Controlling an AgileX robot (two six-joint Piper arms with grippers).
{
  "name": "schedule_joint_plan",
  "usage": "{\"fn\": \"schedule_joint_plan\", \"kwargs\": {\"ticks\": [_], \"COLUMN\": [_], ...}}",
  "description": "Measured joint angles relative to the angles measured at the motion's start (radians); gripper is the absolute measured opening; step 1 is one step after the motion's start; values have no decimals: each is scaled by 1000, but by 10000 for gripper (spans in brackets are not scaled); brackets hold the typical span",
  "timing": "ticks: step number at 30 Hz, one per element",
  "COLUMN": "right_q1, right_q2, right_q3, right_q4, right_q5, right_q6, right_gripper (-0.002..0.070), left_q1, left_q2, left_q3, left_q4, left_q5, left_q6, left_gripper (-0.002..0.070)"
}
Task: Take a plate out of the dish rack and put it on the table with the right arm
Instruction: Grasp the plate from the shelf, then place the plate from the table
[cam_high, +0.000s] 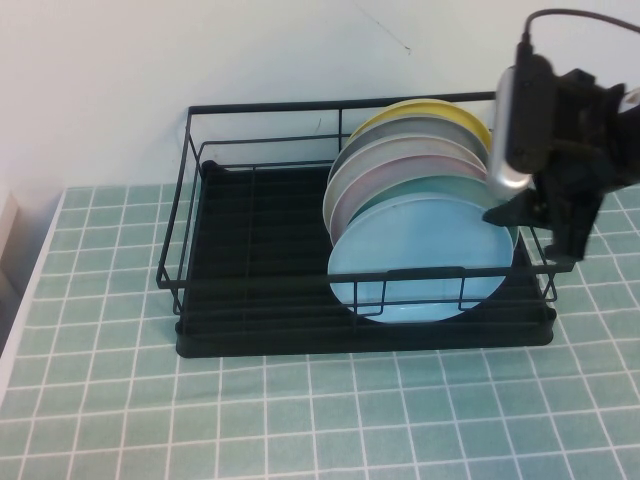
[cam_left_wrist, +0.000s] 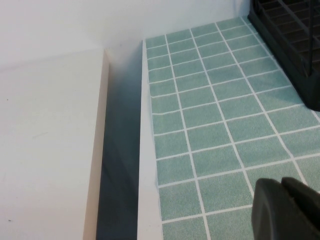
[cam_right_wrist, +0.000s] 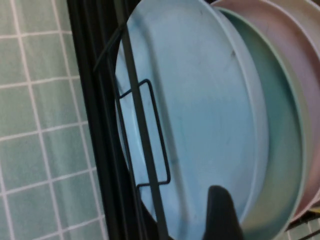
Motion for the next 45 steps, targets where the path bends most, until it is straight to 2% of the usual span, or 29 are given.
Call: {"fn": "schedule_joint_plan", "kwargs": {"ticks": [8,21,25,27,30,31,40,45], "right_q1": [52,56,56,56,58,58,58,58], "right_q2": [81,163,178,180,177,173,-64,-252], "right_q3": [-1,-8,-8,-10,-33,-41,-111,-111], "right_q4": [0,0,0,0,-2,-2,-63,-79], "right_q5": [-126,-192,-220,-228,-217,-216,-44,73], "right_q6": [-34,-38,-38,-38,-21,-9,150,333], "right_gripper": [399,391,327,249,95,77,67,67], "left_q1": [0,0,0,0,0,0,0,0], "left_q2": [0,0,0,0,0,0,0,0], "left_q3": [0,0,0,0,0,0,0,0], "left_q4": [0,0,0,0,0,0,0,-1], "left_q5": [0,0,0,0,0,0,0,-2], "left_q6": [0,0,0,0,0,0,0,0], "left_gripper": [-3,-3,-3,-3,-3,-3,-3,-3]}}
